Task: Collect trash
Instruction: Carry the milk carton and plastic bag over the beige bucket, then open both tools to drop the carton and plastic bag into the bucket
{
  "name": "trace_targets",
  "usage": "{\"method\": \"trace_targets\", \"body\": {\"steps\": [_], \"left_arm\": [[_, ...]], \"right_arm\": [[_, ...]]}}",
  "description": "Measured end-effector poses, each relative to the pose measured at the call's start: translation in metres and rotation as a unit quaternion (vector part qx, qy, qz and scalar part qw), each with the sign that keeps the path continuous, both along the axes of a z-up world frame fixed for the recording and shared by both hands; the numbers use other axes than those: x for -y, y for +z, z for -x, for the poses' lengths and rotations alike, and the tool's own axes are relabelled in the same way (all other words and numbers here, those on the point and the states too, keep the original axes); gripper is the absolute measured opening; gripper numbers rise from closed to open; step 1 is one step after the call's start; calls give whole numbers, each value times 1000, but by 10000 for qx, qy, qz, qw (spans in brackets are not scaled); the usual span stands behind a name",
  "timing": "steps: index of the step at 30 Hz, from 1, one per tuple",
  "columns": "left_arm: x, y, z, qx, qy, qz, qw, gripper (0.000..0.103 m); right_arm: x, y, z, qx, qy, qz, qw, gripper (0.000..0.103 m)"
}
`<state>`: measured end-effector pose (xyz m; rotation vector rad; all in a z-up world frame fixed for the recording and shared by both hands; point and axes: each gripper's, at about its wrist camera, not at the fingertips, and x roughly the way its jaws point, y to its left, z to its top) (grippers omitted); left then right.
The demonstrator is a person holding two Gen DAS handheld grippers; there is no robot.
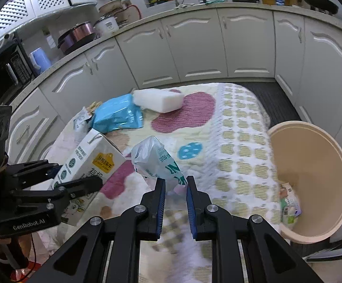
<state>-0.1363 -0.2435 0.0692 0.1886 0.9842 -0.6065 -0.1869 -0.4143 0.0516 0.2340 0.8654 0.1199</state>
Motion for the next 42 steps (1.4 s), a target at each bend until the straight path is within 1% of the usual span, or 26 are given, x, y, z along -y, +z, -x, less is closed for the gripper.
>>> {"method": "trace_targets", "body": {"steps": [3, 11, 13, 18, 22, 28, 31, 34, 39, 42], "left_arm": [[14, 3, -4, -17, -66, 98, 9999, 37], [61, 8, -15, -128, -215, 419, 9988, 37], [73, 9, -18, -154, -256, 473, 9984, 37], [106, 12, -26, -210, -430, 574, 9972, 37], [138, 11, -35, -247, -641, 610, 9958, 37], [183, 2, -49, -383, -835, 669, 9935, 37], [203, -3, -54, -486, -909, 700, 9922, 37], [219, -6, -55, -437, -1004, 648, 9919, 37], [241, -14, -57, -472, -1099, 590, 9911, 37], [254, -21, -58, -515, -1154, 484, 9908, 37]], "right_arm": [[28, 2, 3, 8, -189, -31, 9998, 16], [117, 4, 10, -12, -785, 217, 9967, 16], [141, 2, 13, -35, -957, 181, 9952, 16], [185, -3, 18, -119, -1272, 144, 9917, 16], [211, -10, 21, -223, -1395, 167, 9898, 16], [233, -22, 24, -344, -1582, 45, 9868, 16], [235, -27, 25, -344, -1676, -6, 9853, 16], [233, -31, 25, -347, -1702, -40, 9848, 16], [233, -37, 22, -387, -1727, -42, 9842, 16], [234, -40, 18, -464, -1702, -28, 9843, 16]]}}
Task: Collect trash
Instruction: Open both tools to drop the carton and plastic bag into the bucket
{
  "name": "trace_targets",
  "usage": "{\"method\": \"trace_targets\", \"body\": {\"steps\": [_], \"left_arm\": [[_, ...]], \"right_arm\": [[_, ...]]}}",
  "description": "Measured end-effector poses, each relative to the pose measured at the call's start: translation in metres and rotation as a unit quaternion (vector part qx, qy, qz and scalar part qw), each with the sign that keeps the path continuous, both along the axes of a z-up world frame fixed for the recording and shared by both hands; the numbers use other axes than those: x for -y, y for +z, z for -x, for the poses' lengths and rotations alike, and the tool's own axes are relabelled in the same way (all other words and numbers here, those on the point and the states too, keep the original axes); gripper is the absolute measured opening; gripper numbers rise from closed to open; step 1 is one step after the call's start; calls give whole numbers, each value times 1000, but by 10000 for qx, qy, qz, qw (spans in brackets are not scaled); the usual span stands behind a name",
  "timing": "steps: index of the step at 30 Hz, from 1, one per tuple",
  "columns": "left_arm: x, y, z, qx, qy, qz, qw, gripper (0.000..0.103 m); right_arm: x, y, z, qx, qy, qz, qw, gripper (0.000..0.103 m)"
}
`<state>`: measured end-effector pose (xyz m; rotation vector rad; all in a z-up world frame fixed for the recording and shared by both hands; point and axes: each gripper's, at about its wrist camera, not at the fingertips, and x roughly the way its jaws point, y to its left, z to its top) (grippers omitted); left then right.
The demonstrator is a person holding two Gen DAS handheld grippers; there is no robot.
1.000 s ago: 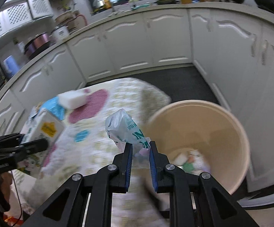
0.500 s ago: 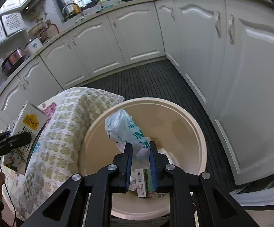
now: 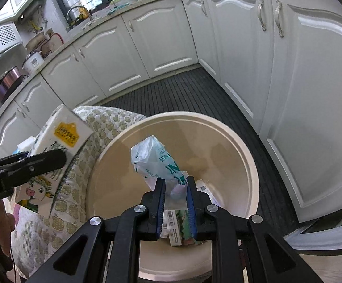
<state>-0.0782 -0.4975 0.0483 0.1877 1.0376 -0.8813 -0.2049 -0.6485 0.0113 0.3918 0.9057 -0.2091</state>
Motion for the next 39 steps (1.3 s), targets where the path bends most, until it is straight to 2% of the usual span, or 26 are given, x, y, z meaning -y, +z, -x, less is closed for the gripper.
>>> {"method": "trace_targets", "body": {"steps": [15, 25, 30, 39], "left_arm": [[38, -26, 5, -135, -128, -137, 9997, 37], [44, -47, 5, -174, -110, -399, 9990, 37], [46, -51, 6, -54, -83, -521, 9986, 38], [45, -53, 9, -142, -85, -500, 9986, 38]], "right_arm": [[-5, 1, -3, -109, -149, 116, 9998, 16], [-5, -6, -1, -290, -177, 141, 9993, 16], [-6, -8, -1, -336, -163, 140, 9992, 16], [-7, -11, -3, -352, -168, 151, 9991, 16]]}}
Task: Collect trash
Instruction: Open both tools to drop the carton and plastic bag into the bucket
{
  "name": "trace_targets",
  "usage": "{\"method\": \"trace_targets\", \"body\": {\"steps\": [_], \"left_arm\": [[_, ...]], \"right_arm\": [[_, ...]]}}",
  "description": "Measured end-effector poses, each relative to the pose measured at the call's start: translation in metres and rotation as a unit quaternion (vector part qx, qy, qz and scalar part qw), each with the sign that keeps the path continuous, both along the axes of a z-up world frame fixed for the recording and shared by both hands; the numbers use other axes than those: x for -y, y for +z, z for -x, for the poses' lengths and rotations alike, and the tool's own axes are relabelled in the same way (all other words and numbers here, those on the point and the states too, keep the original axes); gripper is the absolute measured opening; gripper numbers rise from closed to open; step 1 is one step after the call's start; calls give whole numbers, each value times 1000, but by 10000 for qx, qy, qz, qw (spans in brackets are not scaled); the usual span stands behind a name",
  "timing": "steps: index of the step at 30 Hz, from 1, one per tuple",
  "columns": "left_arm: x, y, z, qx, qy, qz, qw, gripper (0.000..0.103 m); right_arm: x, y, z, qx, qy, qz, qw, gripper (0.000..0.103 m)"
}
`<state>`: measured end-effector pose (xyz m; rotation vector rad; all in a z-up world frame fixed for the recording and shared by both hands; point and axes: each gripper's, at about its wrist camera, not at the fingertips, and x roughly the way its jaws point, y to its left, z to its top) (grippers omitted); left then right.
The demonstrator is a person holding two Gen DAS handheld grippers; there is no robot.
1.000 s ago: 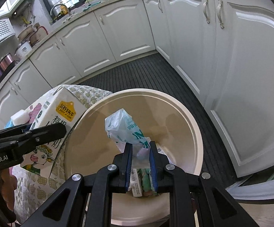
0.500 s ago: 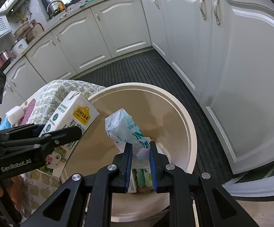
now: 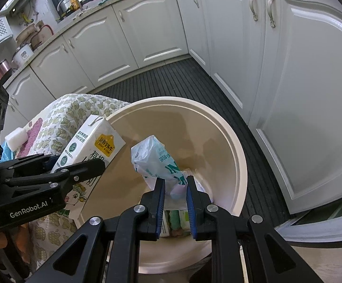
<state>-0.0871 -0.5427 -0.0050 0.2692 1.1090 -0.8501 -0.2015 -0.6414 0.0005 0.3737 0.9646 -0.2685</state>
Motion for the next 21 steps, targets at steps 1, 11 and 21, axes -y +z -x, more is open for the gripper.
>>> {"method": "trace_targets", "body": {"steps": [1, 11, 21], "left_arm": [[0, 0, 0, -3, -4, 3, 10000, 38], [-9, 8, 5, 47, 8, 77, 10000, 54], [-27, 23, 9, 205, 85, 113, 9997, 57]], "right_arm": [[0, 0, -1, 2, 3, -1, 10000, 16], [-3, 1, 3, -36, -114, 9, 9999, 38], [-8, 9, 9, -18, -176, 50, 9998, 38]]}}
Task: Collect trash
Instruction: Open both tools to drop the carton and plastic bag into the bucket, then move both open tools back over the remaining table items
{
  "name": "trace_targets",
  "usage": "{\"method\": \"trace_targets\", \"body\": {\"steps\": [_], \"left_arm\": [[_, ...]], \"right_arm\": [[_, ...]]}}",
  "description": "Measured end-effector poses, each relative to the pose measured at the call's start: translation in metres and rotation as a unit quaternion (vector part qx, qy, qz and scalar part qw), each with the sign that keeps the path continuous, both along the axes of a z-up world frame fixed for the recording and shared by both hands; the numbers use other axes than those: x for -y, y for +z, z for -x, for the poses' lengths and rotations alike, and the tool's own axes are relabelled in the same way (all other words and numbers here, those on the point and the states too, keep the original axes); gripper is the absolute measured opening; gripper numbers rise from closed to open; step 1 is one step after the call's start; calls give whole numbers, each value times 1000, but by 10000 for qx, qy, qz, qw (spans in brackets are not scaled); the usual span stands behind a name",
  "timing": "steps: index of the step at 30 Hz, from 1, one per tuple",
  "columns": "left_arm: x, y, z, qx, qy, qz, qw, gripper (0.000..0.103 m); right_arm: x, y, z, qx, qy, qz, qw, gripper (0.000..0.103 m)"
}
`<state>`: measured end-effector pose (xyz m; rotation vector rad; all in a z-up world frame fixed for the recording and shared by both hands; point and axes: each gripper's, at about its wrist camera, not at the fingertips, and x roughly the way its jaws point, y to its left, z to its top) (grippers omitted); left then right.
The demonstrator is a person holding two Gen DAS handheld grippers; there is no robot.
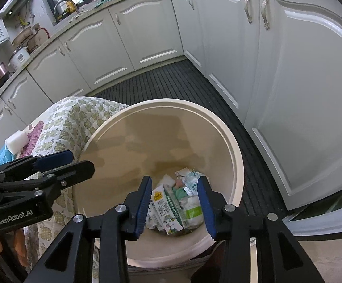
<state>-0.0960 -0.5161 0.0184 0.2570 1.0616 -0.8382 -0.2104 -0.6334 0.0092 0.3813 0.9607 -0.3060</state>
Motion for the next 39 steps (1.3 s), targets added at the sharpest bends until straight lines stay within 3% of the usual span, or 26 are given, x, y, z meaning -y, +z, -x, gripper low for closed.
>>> {"method": "trace_targets", "body": {"steps": [20, 39], "left_arm": [[-55, 26, 12, 574, 393, -60, 9976, 57], [-169, 39, 20, 763, 1247, 40, 9893, 57]], "right_arm": [[-51, 20, 0, 117, 254, 224, 9994, 43], [-142, 42, -15, 259, 864, 270, 9956, 48]]}}
